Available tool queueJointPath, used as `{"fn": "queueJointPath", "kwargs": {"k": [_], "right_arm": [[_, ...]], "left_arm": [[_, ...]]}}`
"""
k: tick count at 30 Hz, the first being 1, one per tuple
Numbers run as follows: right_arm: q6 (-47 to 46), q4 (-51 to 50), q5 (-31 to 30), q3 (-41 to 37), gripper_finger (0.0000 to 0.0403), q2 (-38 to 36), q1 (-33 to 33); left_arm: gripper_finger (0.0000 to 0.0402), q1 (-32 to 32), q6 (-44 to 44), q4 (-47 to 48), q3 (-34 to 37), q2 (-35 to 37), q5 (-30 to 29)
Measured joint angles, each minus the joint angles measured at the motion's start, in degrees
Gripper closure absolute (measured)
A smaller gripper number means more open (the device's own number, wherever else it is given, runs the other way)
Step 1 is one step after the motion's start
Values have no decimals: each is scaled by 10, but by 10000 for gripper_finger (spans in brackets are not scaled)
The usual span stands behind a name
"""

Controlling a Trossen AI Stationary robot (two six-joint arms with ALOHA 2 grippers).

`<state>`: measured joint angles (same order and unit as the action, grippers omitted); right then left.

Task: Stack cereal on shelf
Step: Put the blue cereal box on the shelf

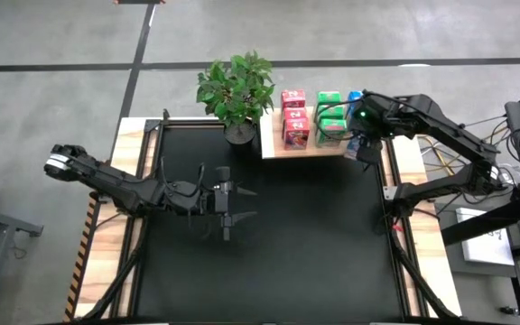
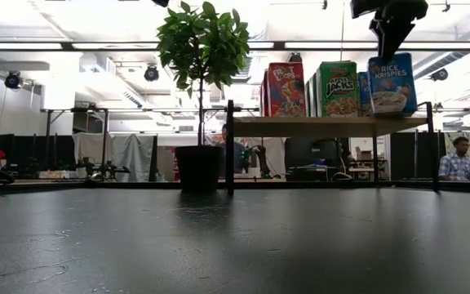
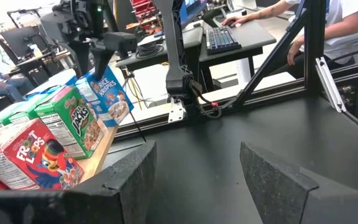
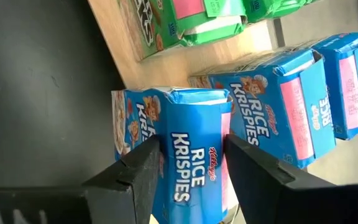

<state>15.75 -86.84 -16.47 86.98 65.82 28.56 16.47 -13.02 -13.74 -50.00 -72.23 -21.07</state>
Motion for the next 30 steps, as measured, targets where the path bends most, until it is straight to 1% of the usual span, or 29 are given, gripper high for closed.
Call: {"fn": "queueJointPath", "kwargs": {"k": [10,13,16,30], "right_arm": [[8,2,-1,0,280,2,0],[18,2,-15,-1,288,2,0],[23,4,-48,-1,290,2,0],[56,29,-59,-1,289,3,0]], "left_arm": [[187,0,0,0,0,0,0],[187,0,-1,0,0,0,0],[187,0,-2,-2,0,0,0],[187,0,-5,-3,0,0,0]]}}
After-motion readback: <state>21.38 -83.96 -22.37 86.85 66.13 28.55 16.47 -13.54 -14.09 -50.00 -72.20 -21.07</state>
